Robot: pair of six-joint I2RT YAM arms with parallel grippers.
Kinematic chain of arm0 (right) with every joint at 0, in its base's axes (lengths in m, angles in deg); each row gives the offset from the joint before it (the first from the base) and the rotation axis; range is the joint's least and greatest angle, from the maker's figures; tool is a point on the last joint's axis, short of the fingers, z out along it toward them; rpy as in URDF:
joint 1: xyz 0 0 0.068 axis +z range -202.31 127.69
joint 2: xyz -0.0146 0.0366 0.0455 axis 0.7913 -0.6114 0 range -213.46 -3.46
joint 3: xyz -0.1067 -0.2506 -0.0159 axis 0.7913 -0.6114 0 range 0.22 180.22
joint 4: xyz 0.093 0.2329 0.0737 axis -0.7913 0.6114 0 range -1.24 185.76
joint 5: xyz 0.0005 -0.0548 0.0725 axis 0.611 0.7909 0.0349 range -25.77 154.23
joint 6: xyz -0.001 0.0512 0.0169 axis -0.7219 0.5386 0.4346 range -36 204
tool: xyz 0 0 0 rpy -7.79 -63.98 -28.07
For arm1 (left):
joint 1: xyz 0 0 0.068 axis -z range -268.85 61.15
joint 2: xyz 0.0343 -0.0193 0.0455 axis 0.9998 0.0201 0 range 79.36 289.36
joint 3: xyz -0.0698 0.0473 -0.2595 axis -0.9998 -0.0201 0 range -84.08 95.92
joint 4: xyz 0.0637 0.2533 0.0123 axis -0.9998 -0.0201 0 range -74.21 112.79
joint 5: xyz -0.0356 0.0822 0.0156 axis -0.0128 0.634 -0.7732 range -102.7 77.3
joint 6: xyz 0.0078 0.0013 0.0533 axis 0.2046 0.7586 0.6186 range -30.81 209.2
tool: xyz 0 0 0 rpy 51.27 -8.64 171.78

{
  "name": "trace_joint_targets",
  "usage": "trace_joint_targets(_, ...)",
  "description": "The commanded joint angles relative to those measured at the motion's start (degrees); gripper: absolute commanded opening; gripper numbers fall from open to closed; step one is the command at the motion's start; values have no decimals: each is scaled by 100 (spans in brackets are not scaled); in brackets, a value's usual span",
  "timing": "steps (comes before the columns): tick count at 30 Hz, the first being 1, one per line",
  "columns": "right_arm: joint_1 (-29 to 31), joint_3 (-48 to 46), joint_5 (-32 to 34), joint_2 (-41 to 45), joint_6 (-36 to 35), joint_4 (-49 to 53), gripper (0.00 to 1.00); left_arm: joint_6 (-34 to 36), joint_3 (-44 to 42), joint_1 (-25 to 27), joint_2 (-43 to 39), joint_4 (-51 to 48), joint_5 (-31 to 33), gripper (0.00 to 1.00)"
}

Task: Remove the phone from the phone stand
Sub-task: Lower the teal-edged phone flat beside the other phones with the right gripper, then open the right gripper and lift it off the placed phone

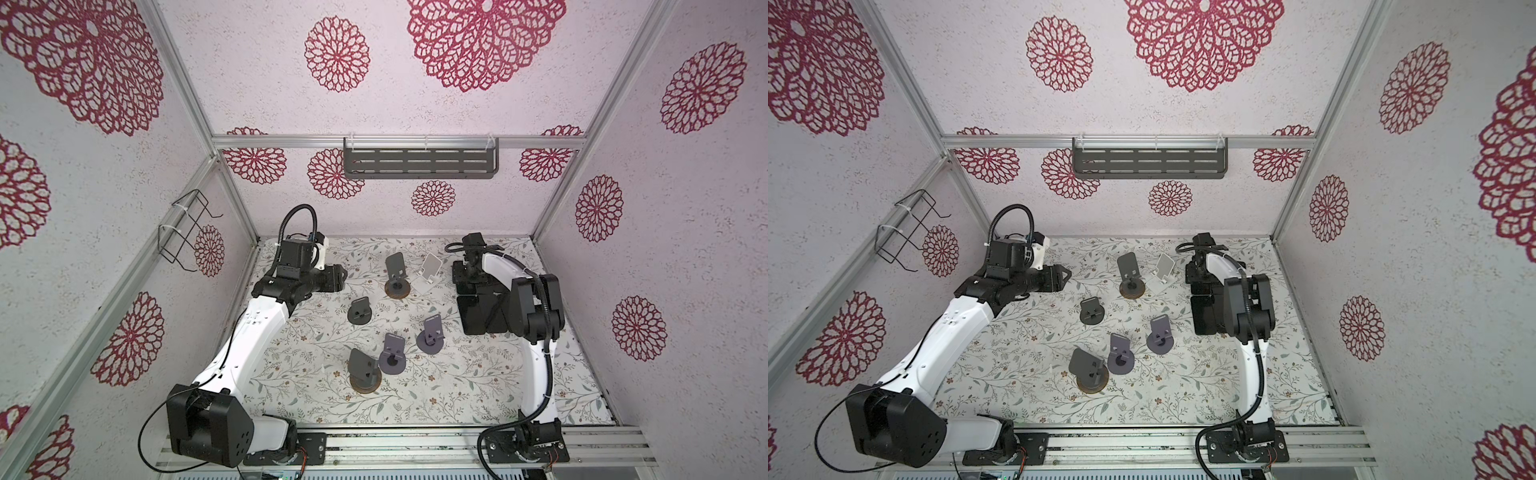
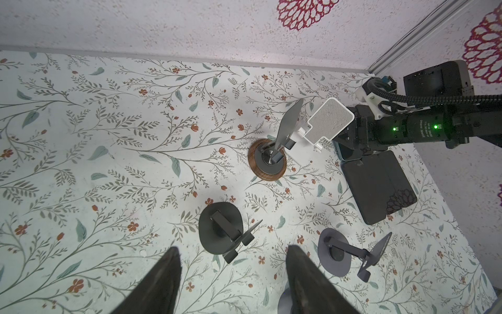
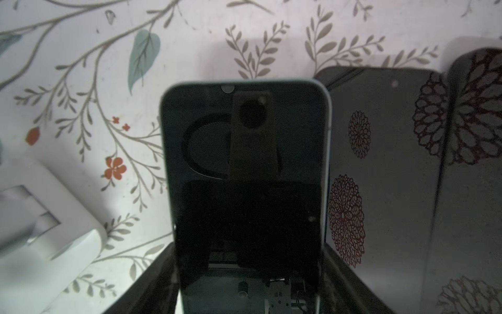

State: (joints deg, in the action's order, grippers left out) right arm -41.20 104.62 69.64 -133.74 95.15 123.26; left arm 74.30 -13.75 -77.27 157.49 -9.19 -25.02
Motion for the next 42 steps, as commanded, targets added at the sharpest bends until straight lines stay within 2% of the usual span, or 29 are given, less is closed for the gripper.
trace_joint_targets(1, 42, 107, -156, 383, 217, 196, 75, 87, 69, -50, -63, 45, -31, 66)
trace_joint_targets(10, 75, 186, -173, 319, 229, 259, 79, 101, 78, -50, -61, 17, -37, 68)
trace_joint_targets(22, 104, 195, -279, 354, 297, 268, 80, 105, 87, -61, -78, 8, -47, 69)
trace_joint_targets(29, 103, -76, 100, 776, 220, 5, 81, 119, 78, -63, -78, 9, -26, 70)
trace_joint_targets(34, 108, -814, 76, 1608, 6, -606, 81, 140, 54, -59, -78, 21, 66, 71)
trace_joint_targets(37, 109, -1571, 188, 2307, -232, -1243, 83, 145, 13, -62, -117, 64, 190, 72)
trace_joint_targets(39, 102, -2192, 352, 2829, -394, -1708, 98, 146, -57, -55, -185, 136, 382, 75)
trace_joint_targets(40, 105, -2570, 509, 3107, -463, -2000, 99, 145, -101, -50, -237, 178, 517, 77)
trace_joint_targets(42, 105, -3374, 987, 3675, -451, -2649, 99, 151, -212, -50, -355, 241, 811, 94)
